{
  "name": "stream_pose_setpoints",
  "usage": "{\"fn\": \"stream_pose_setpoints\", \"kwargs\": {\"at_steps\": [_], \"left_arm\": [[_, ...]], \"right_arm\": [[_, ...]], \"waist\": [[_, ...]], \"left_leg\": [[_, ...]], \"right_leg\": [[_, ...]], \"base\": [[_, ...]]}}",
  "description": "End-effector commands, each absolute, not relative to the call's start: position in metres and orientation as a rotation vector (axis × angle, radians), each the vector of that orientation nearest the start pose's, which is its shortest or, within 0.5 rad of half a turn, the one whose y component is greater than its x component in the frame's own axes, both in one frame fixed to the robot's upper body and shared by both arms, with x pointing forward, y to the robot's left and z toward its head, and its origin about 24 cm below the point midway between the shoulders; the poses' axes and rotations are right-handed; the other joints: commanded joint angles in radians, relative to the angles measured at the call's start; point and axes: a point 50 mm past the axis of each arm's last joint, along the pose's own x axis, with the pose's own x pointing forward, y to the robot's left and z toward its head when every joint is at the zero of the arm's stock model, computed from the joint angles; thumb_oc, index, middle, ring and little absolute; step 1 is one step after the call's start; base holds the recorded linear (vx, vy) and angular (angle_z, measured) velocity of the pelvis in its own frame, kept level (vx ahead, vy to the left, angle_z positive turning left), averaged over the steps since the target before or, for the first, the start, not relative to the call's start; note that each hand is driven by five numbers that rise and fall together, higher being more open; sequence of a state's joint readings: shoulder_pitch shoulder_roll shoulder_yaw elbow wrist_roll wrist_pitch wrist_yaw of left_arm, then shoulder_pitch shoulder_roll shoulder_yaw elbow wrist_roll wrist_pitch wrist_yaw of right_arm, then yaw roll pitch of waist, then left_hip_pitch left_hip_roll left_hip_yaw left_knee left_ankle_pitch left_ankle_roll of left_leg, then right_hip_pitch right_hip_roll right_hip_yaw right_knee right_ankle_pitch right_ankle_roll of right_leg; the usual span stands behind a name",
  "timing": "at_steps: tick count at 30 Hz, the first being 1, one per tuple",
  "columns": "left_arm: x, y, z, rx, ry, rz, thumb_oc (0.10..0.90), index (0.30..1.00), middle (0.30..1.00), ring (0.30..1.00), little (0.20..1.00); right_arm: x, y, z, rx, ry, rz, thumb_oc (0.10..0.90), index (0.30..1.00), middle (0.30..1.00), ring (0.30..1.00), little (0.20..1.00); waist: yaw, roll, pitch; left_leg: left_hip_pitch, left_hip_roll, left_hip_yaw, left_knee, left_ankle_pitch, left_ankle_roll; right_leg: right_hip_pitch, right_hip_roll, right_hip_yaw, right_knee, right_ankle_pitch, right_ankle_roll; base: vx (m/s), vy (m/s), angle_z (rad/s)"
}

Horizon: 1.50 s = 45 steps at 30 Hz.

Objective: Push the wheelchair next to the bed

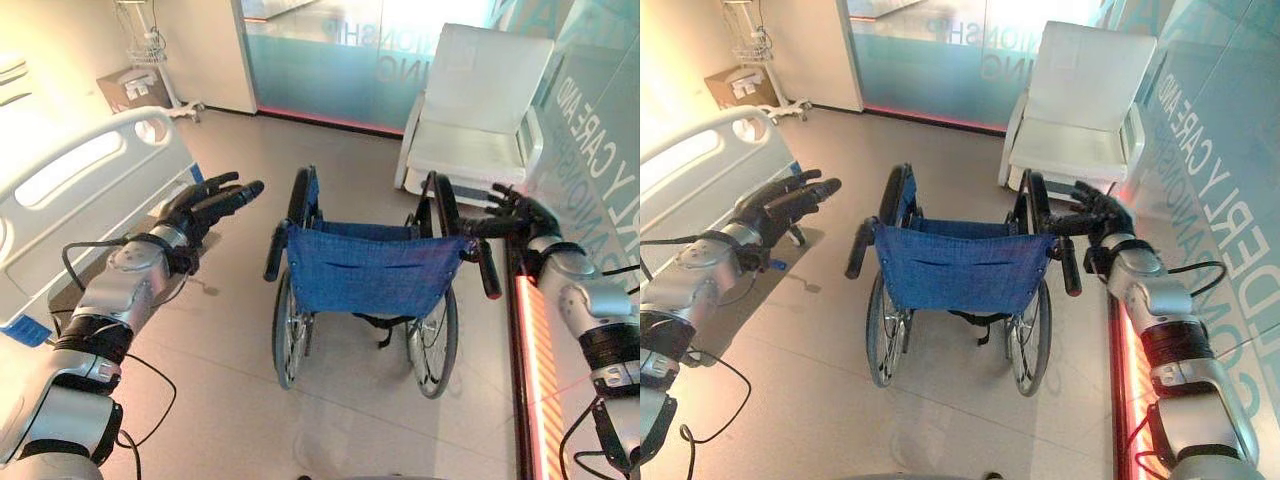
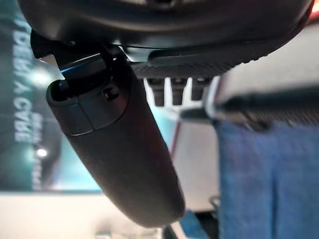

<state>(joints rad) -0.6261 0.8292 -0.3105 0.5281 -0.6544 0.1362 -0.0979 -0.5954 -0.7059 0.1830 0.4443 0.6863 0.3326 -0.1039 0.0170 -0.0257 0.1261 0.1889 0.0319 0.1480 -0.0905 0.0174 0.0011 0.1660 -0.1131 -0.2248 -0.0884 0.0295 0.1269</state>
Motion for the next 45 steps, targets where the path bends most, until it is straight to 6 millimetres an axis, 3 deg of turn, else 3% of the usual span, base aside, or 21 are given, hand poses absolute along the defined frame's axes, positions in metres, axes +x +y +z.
{"fn": "stream_pose_setpoints", "kwargs": {"at_steps": [1,8,15,19,25,28,37,45], "left_arm": [[0.369,0.258,0.210,0.295,-0.184,-0.052,0.800,0.900,0.900,0.900,0.900],[0.372,0.242,0.202,0.320,-0.175,-0.073,0.800,0.900,0.900,0.900,0.900],[0.373,0.236,0.201,0.332,-0.175,-0.072,0.800,0.900,0.900,0.900,0.900],[0.374,0.234,0.200,0.330,-0.171,-0.073,0.800,0.900,0.900,0.900,0.900],[0.374,0.234,0.198,0.334,-0.169,-0.064,0.800,0.900,0.900,0.900,0.900],[0.372,0.235,0.195,0.335,-0.169,-0.058,0.800,0.900,0.900,0.900,0.900],[0.371,0.249,0.186,0.339,-0.088,0.038,0.800,0.900,0.900,0.900,0.900],[0.372,0.262,0.170,0.486,0.045,0.092,0.800,0.900,0.900,0.900,0.900]], "right_arm": [[0.364,-0.253,0.180,-0.052,0.061,-0.117,0.800,0.900,0.900,0.900,0.900],[0.362,-0.246,0.145,0.072,0.237,-0.099,0.800,0.900,0.900,0.900,0.900],[0.361,-0.242,0.134,0.053,0.291,-0.115,0.800,0.900,0.900,0.900,0.900],[0.362,-0.244,0.138,0.034,0.248,-0.203,0.800,0.900,0.900,0.900,0.900],[0.365,-0.249,0.181,-0.085,-0.015,-0.334,0.800,0.900,0.900,0.900,0.900],[0.362,-0.248,0.189,-0.131,-0.041,-0.331,0.800,0.900,0.900,0.900,0.900],[0.355,-0.253,0.184,-0.165,-0.022,-0.323,0.800,0.900,0.900,0.900,0.900],[0.353,-0.253,0.174,-0.107,0.031,-0.288,0.800,0.900,0.900,0.900,0.900]], "waist": [[0.008,0.006,-0.090],[0.001,0.002,-0.086],[-0.004,0.000,-0.085],[-0.005,0.003,-0.084],[-0.007,0.012,-0.082],[-0.010,0.012,-0.081],[-0.021,0.012,-0.082],[-0.023,0.008,-0.068]], "left_leg": [[0.004,-0.017,0.067,0.003,-0.054,-0.050],[0.008,-0.017,0.069,0.003,-0.052,-0.050],[0.013,-0.017,0.073,0.003,-0.052,-0.048],[0.015,-0.018,0.078,0.003,-0.052,-0.046],[0.013,-0.019,0.084,0.003,-0.055,-0.042],[0.013,-0.021,0.087,0.003,-0.058,-0.040],[0.016,-0.026,0.107,0.003,-0.062,-0.035],[0.012,-0.031,0.127,0.003,-0.062,-0.029]], "right_leg": [[0.021,0.029,-0.009,0.001,-0.017,-0.014],[0.027,0.032,-0.009,0.001,-0.016,-0.016],[0.032,0.030,-0.009,0.001,-0.015,-0.015],[0.033,0.030,-0.007,0.001,-0.015,-0.015],[0.028,0.031,0.001,0.001,-0.017,-0.011],[0.026,0.029,0.007,0.001,-0.018,-0.009],[0.024,0.018,0.010,0.001,-0.016,-0.002],[0.018,0.004,-0.001,0.001,-0.007,0.010]], "base": [[0.00,0.000,0.00],[0.00,0.000,-0.01],[0.00,0.000,-0.03],[0.00,0.009,-0.07],[-0.02,0.028,-0.07],[-0.02,0.036,-0.09],[-0.02,0.030,-0.06],[-0.04,0.019,-0.11]]}}
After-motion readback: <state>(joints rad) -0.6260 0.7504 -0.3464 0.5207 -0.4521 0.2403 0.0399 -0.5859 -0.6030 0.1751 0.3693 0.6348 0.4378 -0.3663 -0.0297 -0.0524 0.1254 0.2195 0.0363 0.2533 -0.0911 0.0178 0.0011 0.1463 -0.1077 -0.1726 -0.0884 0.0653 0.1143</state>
